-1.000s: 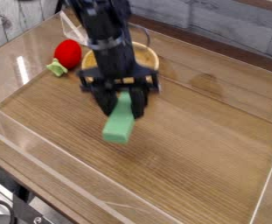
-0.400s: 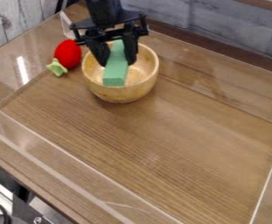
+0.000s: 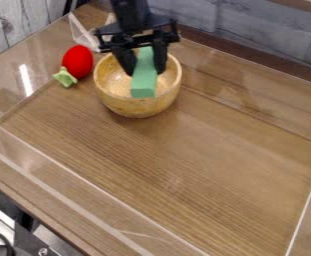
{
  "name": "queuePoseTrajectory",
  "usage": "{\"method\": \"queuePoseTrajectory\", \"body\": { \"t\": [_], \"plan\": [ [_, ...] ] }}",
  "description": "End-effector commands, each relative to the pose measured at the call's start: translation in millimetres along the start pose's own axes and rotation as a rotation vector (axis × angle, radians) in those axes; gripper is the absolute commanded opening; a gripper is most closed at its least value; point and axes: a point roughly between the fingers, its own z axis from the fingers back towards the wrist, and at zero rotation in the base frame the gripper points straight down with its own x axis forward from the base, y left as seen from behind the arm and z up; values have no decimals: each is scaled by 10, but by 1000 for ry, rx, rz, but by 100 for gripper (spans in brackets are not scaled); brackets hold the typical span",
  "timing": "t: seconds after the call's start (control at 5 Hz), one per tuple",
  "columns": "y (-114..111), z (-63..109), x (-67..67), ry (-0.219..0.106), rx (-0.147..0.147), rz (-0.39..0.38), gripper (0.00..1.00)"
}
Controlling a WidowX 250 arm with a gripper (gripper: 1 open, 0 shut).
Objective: Put the green stick in the brown bowl
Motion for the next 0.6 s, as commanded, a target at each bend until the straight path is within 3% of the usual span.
{"method": "queuePoseTrajectory", "body": {
  "t": [0.0,0.2,0.4],
  "plan": [
    [-10,206,171,-66,-1,0,0],
    [17,254,231,-69,5,9,0],
    [173,168,225,-90,18,96,0]
  ]
}}
